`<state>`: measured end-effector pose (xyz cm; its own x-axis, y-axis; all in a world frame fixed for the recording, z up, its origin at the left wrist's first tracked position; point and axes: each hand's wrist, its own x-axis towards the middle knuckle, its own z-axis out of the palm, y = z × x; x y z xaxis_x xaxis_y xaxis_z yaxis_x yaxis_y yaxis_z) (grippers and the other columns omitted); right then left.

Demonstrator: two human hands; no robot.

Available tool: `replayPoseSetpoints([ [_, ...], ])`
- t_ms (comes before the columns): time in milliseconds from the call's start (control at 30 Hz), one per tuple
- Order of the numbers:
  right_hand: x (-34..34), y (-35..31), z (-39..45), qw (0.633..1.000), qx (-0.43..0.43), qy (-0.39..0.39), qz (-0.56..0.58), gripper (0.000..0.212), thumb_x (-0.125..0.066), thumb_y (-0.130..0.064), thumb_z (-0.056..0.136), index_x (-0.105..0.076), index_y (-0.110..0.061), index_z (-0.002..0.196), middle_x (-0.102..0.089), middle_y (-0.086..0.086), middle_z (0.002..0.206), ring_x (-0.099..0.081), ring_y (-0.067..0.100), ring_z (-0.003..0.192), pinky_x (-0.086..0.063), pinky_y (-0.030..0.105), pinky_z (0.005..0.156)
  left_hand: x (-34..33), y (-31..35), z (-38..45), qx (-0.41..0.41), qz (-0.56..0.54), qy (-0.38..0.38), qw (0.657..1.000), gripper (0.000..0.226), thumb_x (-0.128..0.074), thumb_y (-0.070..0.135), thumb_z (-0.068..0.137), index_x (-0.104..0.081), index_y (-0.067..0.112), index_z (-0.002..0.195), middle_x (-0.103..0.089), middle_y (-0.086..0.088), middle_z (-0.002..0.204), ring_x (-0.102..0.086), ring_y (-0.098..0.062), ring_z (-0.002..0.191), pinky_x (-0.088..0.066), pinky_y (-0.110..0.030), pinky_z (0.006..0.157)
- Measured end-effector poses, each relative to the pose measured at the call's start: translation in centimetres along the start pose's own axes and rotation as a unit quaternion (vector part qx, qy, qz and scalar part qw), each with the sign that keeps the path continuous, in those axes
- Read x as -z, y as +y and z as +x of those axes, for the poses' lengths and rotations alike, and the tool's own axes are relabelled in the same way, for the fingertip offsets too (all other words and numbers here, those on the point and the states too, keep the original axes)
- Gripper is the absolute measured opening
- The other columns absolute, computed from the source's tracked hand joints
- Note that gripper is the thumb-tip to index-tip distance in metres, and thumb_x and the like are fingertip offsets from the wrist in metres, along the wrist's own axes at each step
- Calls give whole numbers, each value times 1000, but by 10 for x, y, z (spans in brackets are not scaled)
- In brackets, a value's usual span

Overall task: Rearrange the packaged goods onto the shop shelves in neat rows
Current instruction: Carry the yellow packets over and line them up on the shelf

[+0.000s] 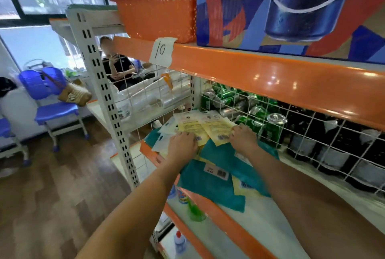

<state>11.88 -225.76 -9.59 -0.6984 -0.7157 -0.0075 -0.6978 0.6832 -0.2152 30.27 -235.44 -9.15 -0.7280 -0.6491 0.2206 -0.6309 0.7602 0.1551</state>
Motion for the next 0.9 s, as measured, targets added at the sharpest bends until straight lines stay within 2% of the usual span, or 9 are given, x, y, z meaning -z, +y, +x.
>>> replayPoseSetpoints([
  [200,-4,-1,-9,1000,-7,10,24,38,-29,-33,100,-49,-14,126,-52,14,128,-50,32,115,-41,39,92,-2,3,13,-24,-9,-11,1000,35,-38,33,98,-57,17,122,-54,-6,127,-44,-27,120,-37,-40,98],
  [333,-10,0,-16,999,5,30,19,37,-32,-31,100,-49,-12,126,-53,14,129,-49,32,117,-40,40,96,-3,7,16,-38,-8,-21,999,35,-37,33,98,-56,16,122,-53,-7,129,-43,-26,122,-34,-40,102],
  [567,-18,7,-39,999,5,51,1,40,-34,-33,99,-46,-12,131,-48,12,131,-43,30,121,-37,38,101,-5,9,16,-35,-10,-37,999,38,-34,31,98,-49,16,130,-48,-5,136,-41,-24,126,-36,-40,102],
  [900,9,-2,-14,997,-46,-16,54,45,-38,-40,95,-45,-14,131,-50,10,132,-46,29,120,-42,42,99,-10,5,17,-42,-18,-30,998,36,-35,32,99,-48,18,130,-45,-2,138,-40,-22,127,-34,-39,102],
])
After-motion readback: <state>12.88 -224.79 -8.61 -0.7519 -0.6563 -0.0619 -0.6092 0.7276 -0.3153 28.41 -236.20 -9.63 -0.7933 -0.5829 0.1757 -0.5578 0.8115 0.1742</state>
